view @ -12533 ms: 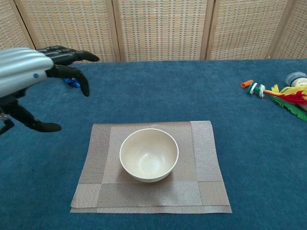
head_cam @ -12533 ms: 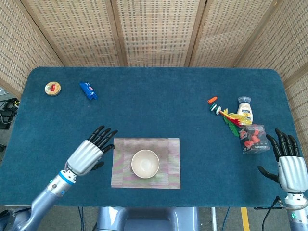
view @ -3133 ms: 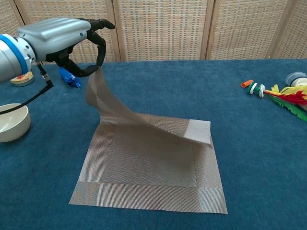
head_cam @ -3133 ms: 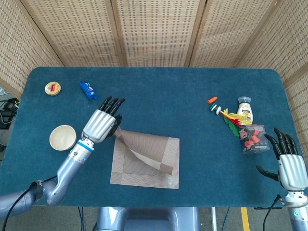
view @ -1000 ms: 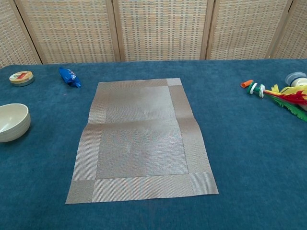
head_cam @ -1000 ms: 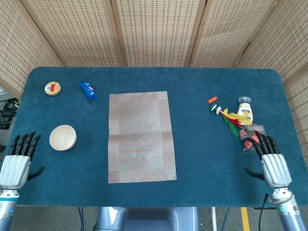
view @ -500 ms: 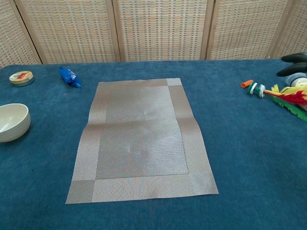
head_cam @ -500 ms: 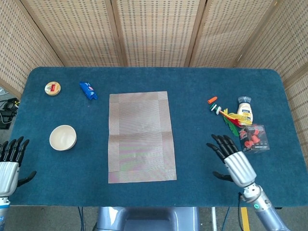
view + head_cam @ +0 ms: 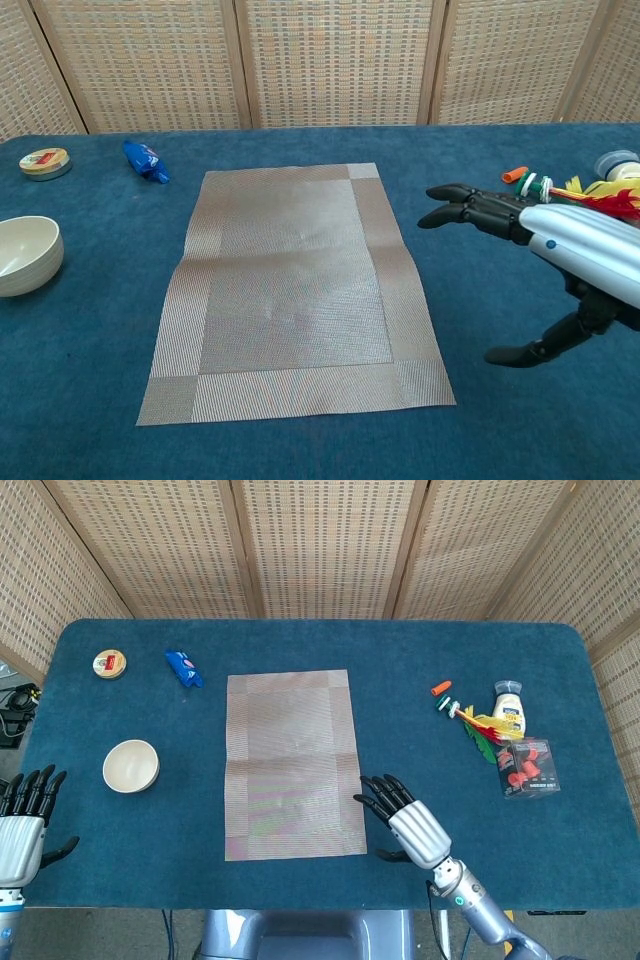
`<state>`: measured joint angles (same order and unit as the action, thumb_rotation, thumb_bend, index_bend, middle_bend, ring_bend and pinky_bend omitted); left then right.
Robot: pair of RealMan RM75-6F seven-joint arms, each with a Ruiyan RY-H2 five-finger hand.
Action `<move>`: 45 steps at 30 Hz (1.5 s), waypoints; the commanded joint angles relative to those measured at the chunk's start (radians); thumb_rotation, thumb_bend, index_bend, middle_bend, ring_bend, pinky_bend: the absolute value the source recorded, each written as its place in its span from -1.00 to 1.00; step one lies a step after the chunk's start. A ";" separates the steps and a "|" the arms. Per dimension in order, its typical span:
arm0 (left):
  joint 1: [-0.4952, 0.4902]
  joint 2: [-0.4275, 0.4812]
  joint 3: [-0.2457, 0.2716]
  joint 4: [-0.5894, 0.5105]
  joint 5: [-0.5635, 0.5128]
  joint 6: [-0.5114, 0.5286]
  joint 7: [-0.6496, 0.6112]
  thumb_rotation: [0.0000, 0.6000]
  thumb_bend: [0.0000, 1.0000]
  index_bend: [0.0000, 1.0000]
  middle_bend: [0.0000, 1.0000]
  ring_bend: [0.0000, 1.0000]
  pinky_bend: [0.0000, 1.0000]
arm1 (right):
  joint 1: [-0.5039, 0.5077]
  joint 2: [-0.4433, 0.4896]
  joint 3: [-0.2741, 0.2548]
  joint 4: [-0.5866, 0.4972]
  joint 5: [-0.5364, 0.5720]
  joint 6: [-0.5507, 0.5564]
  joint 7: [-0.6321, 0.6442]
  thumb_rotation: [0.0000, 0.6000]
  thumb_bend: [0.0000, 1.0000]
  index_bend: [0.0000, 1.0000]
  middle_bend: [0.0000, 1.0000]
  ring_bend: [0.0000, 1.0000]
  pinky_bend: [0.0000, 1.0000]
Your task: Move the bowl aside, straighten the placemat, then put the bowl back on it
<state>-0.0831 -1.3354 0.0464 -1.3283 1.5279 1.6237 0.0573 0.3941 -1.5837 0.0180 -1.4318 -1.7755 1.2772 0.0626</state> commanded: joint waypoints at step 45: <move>0.012 -0.007 -0.041 0.020 0.005 -0.077 -0.015 1.00 -0.74 -1.00 -1.00 -1.00 -1.00 | 0.030 -0.236 -0.037 0.279 0.136 -0.084 0.031 1.00 -0.77 -0.81 -1.00 -1.00 -0.95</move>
<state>-0.0708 -1.3422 0.0051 -1.3085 1.5324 1.5465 0.0428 0.4237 -1.8160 -0.0205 -1.1561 -1.6405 1.1895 0.0924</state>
